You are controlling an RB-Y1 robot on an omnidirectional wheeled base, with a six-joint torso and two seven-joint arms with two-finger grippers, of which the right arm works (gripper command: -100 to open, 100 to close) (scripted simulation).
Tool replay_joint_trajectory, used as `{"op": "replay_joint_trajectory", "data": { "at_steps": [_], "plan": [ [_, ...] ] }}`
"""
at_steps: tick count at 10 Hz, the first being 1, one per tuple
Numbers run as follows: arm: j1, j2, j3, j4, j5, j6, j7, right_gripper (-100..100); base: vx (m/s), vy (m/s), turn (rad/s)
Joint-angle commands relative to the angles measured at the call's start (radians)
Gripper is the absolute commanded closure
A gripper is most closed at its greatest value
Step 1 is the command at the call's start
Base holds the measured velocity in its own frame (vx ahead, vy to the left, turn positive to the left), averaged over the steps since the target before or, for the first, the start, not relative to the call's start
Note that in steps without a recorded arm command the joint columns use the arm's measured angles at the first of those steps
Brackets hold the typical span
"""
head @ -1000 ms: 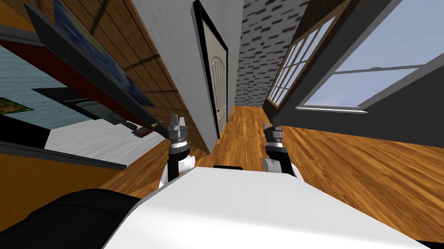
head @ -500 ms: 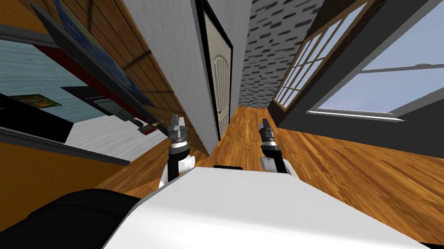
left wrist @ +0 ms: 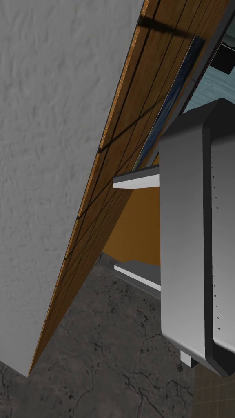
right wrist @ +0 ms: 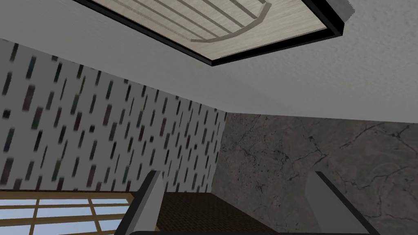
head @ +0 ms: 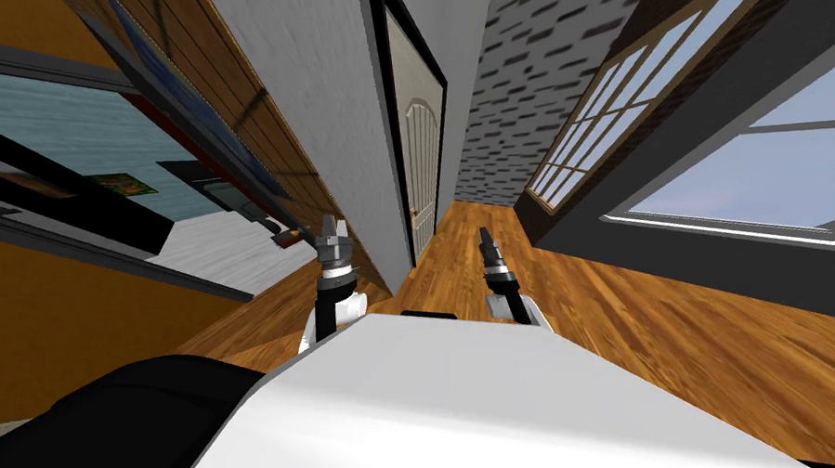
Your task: Pull the door open
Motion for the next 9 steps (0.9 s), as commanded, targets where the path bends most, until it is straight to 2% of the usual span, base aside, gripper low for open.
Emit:
{"op": "replay_joint_trajectory", "data": {
  "at_steps": [1, 4, 7, 9],
  "plan": [
    [-0.016, -0.013, 0.011, 0.028, 0.018, -0.006, 0.025, -100, 0.169, -0.102, 0.144],
    [-0.055, -0.045, 0.033, 0.105, 0.057, -0.027, 0.08, -100, 0.141, -0.082, 0.136],
    [-0.079, -0.064, 0.047, 0.153, 0.082, -0.04, 0.113, -100, 0.106, -0.072, 0.13],
    [-0.103, -0.083, 0.061, 0.201, 0.107, -0.053, 0.147, -100, 0.112, -0.074, 0.157]
  ]
}}
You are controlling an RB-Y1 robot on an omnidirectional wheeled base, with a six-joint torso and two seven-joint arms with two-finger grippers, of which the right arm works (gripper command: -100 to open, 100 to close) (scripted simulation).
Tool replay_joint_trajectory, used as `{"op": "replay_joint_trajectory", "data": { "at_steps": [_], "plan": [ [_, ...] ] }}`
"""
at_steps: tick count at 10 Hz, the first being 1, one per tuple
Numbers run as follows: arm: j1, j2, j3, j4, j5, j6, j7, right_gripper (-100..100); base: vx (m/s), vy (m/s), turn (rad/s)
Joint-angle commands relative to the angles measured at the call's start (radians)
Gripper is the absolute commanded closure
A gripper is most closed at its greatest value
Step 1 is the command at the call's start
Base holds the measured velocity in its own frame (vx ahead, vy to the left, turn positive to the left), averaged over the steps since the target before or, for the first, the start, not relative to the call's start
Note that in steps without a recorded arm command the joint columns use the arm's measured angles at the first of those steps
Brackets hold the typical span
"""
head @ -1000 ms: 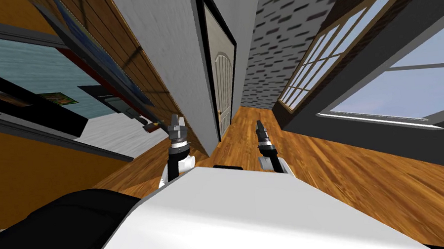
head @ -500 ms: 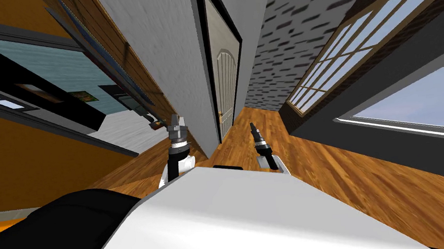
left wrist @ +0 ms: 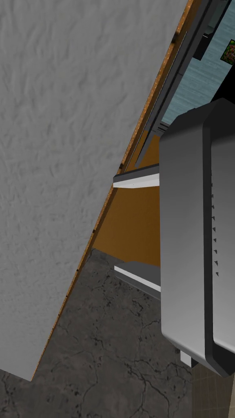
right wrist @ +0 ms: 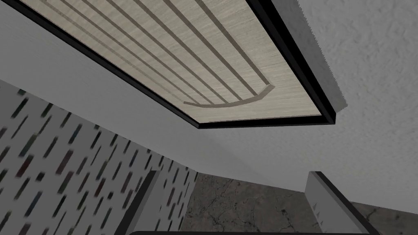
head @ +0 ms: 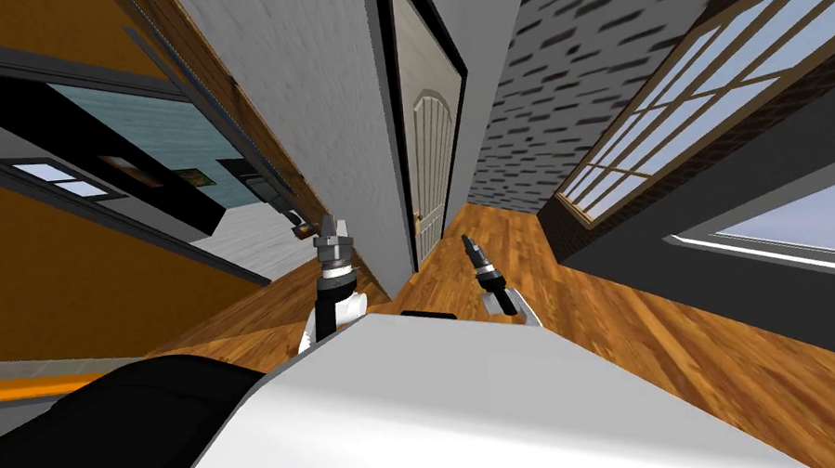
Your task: Pull the door open
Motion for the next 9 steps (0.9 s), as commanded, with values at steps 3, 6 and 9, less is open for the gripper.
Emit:
{"op": "replay_joint_trajectory", "data": {
  "at_steps": [3, 6, 9],
  "plan": [
    [-0.038, -0.03, 0.021, 0.08, 0.039, -0.025, 0.056, -100, 0.117, -0.089, 0.126],
    [-0.07, -0.054, 0.04, 0.144, 0.072, -0.042, 0.101, -100, 0.13, -0.069, 0.156],
    [-0.102, -0.077, 0.058, 0.207, 0.104, -0.059, 0.145, -100, 0.084, -0.063, 0.127]
  ]
}}
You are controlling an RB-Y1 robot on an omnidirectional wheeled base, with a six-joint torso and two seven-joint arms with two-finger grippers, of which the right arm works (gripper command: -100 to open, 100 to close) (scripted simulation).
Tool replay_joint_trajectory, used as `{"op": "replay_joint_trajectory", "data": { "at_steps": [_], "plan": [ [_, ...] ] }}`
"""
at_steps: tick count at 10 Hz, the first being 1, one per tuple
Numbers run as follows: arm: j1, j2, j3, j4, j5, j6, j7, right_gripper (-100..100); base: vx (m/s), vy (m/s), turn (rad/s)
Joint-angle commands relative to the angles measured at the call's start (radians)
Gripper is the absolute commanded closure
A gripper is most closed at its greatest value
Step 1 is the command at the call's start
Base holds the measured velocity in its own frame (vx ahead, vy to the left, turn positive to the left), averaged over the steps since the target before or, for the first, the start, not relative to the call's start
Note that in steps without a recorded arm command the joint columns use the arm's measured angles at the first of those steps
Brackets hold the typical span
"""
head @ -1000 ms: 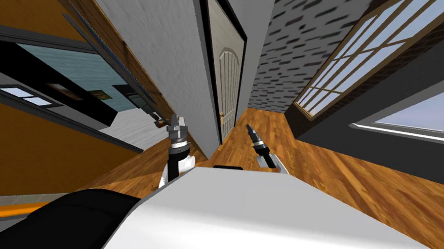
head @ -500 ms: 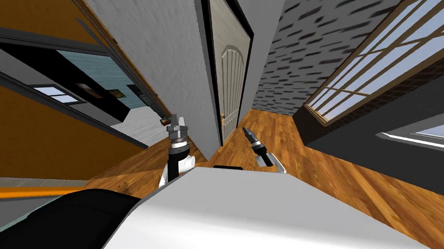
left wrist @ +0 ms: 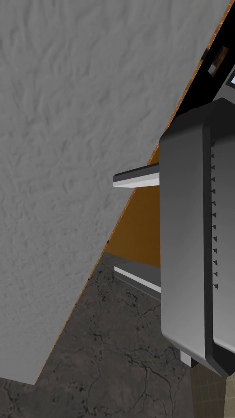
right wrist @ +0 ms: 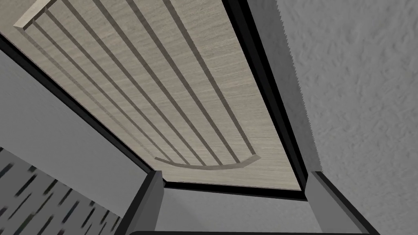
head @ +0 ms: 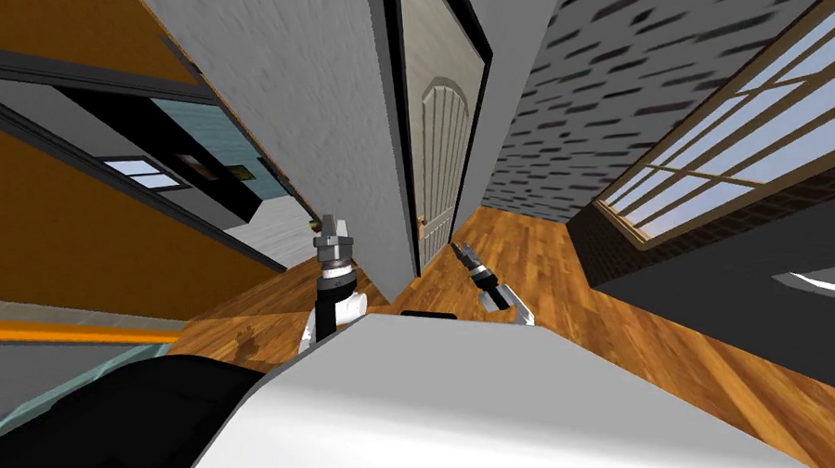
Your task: Pull the door open
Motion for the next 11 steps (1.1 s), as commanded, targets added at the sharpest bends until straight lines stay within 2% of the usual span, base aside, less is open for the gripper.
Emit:
{"op": "replay_joint_trajectory", "data": {
  "at_steps": [1, 7, 9, 11],
  "plan": [
    [-0.01, -0.011, 0.01, 0.028, 0.017, -0.011, 0.026, -100, 0.116, -0.068, 0.162],
    [-0.093, -0.071, 0.058, 0.191, 0.102, -0.055, 0.141, -100, 0.172, -0.089, 0.197],
    [-0.105, -0.079, 0.064, 0.214, 0.113, -0.062, 0.157, -100, 0.116, -0.048, 0.105],
    [-0.13, -0.097, 0.079, 0.265, 0.139, -0.075, 0.192, -100, 0.144, -0.051, 0.163]
  ]
}}
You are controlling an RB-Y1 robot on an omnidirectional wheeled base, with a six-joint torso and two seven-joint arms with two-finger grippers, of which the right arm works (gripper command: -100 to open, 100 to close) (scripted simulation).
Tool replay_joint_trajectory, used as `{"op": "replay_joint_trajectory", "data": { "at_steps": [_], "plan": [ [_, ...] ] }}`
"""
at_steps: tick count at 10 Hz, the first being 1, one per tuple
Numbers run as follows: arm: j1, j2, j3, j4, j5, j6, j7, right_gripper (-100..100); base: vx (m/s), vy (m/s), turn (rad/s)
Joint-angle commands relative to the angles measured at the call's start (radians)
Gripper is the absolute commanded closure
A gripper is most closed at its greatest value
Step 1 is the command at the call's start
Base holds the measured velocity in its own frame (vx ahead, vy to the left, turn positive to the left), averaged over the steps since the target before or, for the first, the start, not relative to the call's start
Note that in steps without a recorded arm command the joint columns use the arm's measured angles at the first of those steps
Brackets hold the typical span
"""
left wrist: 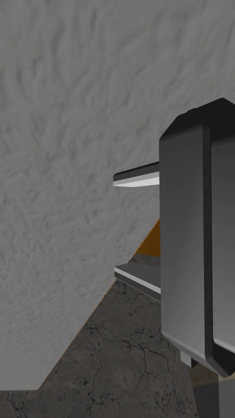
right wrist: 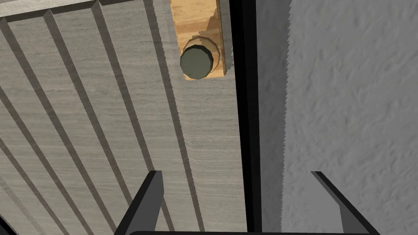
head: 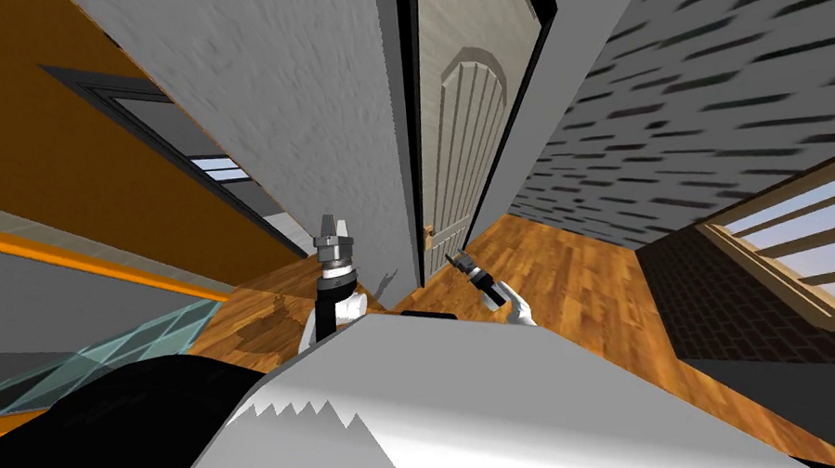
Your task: Pull the door open
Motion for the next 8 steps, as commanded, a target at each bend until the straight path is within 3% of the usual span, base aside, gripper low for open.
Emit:
{"op": "replay_joint_trajectory", "data": {
  "at_steps": [1, 4, 5, 6, 7, 8],
  "plan": [
    [-0.015, -0.012, 0.012, 0.027, 0.019, -0.005, 0.025, -100, 0.197, -0.057, 0.207],
    [-0.042, -0.031, 0.028, 0.08, 0.047, -0.019, 0.062, -100, 0.184, -0.062, 0.158],
    [-0.038, -0.027, 0.024, 0.074, 0.041, -0.019, 0.055, -100, 0.082, -0.045, 0.02],
    [-0.064, 0.009, 0.022, 0.1, 0.047, 0.004, 0.077, -100, 0.043, -0.011, 0.094],
    [-0.075, 0.025, 0.021, 0.111, 0.05, 0.014, 0.086, -100, 0.057, -0.012, 0.1],
    [-0.1, 0.061, 0.019, 0.136, 0.055, 0.037, 0.105, -100, 0.072, -0.025, 0.107]
  ]
}}
